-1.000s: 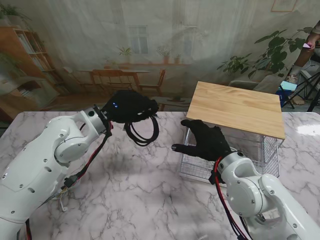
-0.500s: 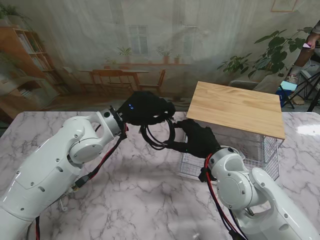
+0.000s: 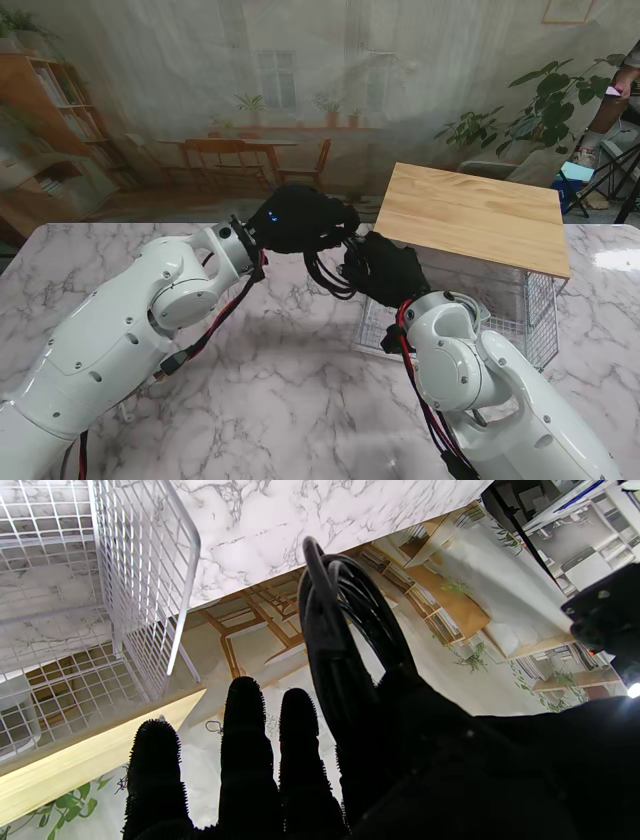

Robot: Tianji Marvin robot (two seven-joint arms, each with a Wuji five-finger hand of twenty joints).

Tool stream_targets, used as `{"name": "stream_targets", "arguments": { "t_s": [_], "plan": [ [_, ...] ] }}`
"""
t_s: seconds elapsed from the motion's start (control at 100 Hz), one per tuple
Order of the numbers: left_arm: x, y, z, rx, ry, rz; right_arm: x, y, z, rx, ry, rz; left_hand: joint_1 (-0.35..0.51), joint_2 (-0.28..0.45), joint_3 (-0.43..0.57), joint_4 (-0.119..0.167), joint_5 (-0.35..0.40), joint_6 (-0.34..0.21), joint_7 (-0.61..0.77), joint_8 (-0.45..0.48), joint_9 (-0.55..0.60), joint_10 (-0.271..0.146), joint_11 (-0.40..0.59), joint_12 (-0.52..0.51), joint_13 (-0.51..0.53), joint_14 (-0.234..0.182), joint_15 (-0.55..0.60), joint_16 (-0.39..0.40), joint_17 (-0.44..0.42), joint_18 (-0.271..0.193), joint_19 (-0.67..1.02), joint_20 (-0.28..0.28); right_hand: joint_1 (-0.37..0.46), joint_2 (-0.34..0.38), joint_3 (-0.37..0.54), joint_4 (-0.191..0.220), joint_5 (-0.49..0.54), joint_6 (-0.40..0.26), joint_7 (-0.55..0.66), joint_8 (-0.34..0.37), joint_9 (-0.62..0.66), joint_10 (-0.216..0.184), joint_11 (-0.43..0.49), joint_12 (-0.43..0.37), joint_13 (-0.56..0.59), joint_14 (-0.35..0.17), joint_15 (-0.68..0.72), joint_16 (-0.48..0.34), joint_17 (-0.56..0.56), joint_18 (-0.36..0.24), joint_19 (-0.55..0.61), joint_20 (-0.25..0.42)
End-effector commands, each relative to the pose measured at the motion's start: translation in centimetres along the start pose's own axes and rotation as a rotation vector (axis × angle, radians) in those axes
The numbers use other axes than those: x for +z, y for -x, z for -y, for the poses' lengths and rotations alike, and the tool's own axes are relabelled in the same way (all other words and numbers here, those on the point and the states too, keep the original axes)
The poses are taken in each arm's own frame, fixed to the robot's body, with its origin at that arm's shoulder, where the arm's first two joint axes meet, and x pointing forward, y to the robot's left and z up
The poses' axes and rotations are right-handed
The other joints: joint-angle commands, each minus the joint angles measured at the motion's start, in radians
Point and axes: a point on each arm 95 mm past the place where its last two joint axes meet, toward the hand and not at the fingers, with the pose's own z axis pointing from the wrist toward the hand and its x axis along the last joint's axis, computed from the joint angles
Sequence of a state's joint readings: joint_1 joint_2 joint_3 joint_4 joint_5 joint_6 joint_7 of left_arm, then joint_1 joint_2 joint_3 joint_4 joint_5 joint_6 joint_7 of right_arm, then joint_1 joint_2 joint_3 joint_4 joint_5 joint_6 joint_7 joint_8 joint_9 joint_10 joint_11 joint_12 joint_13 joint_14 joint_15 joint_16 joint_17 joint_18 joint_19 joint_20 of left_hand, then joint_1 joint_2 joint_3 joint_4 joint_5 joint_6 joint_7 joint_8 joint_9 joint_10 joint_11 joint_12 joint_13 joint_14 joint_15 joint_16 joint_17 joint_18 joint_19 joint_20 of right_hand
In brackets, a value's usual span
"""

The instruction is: Load the small electronics into the mesh drawer

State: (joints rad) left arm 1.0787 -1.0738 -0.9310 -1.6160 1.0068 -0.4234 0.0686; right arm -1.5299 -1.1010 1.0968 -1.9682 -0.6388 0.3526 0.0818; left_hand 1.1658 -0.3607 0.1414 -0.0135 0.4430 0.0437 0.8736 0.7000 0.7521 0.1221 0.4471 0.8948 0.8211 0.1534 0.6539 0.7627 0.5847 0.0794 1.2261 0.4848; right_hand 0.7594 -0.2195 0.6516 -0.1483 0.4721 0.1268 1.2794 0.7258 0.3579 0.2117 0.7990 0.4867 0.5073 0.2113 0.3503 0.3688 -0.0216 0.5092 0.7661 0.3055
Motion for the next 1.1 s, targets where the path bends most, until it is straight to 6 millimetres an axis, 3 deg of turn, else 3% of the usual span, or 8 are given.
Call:
{"name": "stream_targets", "arguments": {
  "t_s": [0.0, 0.05, 0.13, 0.2, 0.28, 0.49, 0.64, 1.09],
  "plan": [
    [0.0, 0.0, -0.6, -0.010, 0.023, -0.005, -0.2, -0.2, -0.1, 0.002, 0.014, -0.002, -0.021, 0.116, -0.028, 0.045, -0.024, -0.017, -0.116, -0.091, -0.142, 0.041, 0.087, -0.218, -0.063, 0.060, -0.031, -0.033, -0.048, -0.064, -0.046, -0.019, 0.051, -0.012, 0.074, -0.035, 0.051, -0.077, 0.034, -0.006, 0.047, -0.026, 0.049, 0.037, 0.032, -0.018, 0.096, 0.024, -0.001, 0.011, -0.017, -0.018],
    [-0.2, 0.3, -0.7, 0.001, 0.036, -0.003, -0.3, -0.1, -0.3, -0.005, 0.029, 0.000, -0.138, 0.206, -0.063, 0.041, -0.082, 0.016, -0.324, -0.198, -0.234, 0.044, -0.001, -0.377, -0.148, 0.069, -0.117, -0.092, -0.141, -0.029, -0.129, -0.037, 0.050, -0.018, 0.083, -0.038, 0.072, -0.083, 0.033, -0.001, 0.094, -0.041, 0.085, 0.070, 0.058, -0.025, 0.128, 0.038, 0.007, 0.002, -0.017, -0.020],
    [-0.9, 0.8, -0.7, 0.029, 0.083, 0.016, -0.3, 0.1, -0.7, -0.010, 0.057, 0.002, -0.207, 0.250, -0.136, 0.025, -0.130, 0.036, -0.509, -0.278, -0.371, 0.059, -0.139, -0.539, -0.292, 0.103, -0.231, -0.215, -0.287, 0.031, -0.264, -0.044, 0.050, -0.025, 0.094, -0.040, 0.085, -0.089, 0.030, 0.004, 0.136, -0.052, 0.121, 0.109, 0.087, -0.032, 0.162, 0.052, 0.018, -0.012, -0.013, -0.019],
    [-1.3, 1.3, -0.7, 0.033, 0.108, 0.031, -0.4, 0.3, -1.2, -0.028, 0.073, 0.003, -0.263, 0.261, -0.151, 0.012, -0.144, 0.040, -0.578, -0.297, -0.438, 0.057, -0.201, -0.604, -0.372, 0.120, -0.291, -0.286, -0.377, 0.082, -0.344, -0.057, 0.048, -0.025, 0.095, -0.041, 0.087, -0.097, 0.029, 0.007, 0.150, -0.055, 0.130, 0.120, 0.099, -0.035, 0.174, 0.057, 0.029, -0.019, -0.005, -0.015],
    [-2.0, 2.1, -0.6, 0.049, 0.112, 0.043, -0.6, 0.5, -1.9, -0.048, 0.087, 0.006, -0.301, 0.275, -0.156, 0.008, -0.162, 0.040, -0.620, -0.309, -0.440, 0.040, -0.218, -0.629, -0.399, 0.109, -0.321, -0.322, -0.432, 0.108, -0.393, -0.071, 0.049, -0.027, 0.097, -0.042, 0.090, -0.097, 0.027, 0.011, 0.161, -0.058, 0.143, 0.136, 0.107, -0.034, 0.188, 0.061, 0.049, -0.029, 0.023, 0.000],
    [-5.1, 4.7, -0.8, 0.110, 0.113, 0.105, -1.8, 1.5, -3.7, -0.112, 0.138, 0.015, -0.301, 0.290, -0.149, 0.011, -0.121, 0.043, -0.638, -0.304, -0.400, 0.041, -0.200, -0.632, -0.376, 0.084, -0.311, -0.334, -0.417, 0.102, -0.374, -0.058, 0.048, -0.043, 0.122, -0.047, 0.113, -0.093, 0.020, 0.015, 0.199, -0.054, 0.149, 0.146, 0.142, -0.027, 0.216, 0.066, 0.144, -0.067, 0.169, 0.073],
    [-8.4, 6.8, -1.8, 0.163, 0.177, 0.163, -3.3, 2.7, -4.9, -0.168, 0.183, 0.034, -0.278, 0.306, -0.146, 0.013, -0.043, 0.032, -0.605, -0.281, -0.321, 0.038, -0.172, -0.613, -0.340, 0.071, -0.293, -0.323, -0.400, 0.107, -0.353, -0.048, 0.045, -0.045, 0.125, -0.048, 0.114, -0.092, 0.019, 0.016, 0.202, -0.054, 0.145, 0.147, 0.149, -0.026, 0.229, 0.069, 0.196, -0.097, 0.273, 0.115],
    [-17.2, 10.2, -8.1, 0.204, 0.394, 0.328, -5.4, 7.4, -4.5, -0.303, 0.176, 0.168, -0.266, 0.328, -0.152, 0.017, 0.020, 0.032, -0.575, -0.247, -0.255, 0.036, -0.164, -0.572, -0.310, 0.072, -0.281, -0.289, -0.389, 0.122, -0.318, -0.030, 0.042, -0.051, 0.129, -0.049, 0.118, -0.098, 0.014, 0.014, 0.213, -0.049, 0.139, 0.148, 0.158, -0.019, 0.242, 0.072, 0.228, -0.112, 0.340, 0.134]
  ]
}}
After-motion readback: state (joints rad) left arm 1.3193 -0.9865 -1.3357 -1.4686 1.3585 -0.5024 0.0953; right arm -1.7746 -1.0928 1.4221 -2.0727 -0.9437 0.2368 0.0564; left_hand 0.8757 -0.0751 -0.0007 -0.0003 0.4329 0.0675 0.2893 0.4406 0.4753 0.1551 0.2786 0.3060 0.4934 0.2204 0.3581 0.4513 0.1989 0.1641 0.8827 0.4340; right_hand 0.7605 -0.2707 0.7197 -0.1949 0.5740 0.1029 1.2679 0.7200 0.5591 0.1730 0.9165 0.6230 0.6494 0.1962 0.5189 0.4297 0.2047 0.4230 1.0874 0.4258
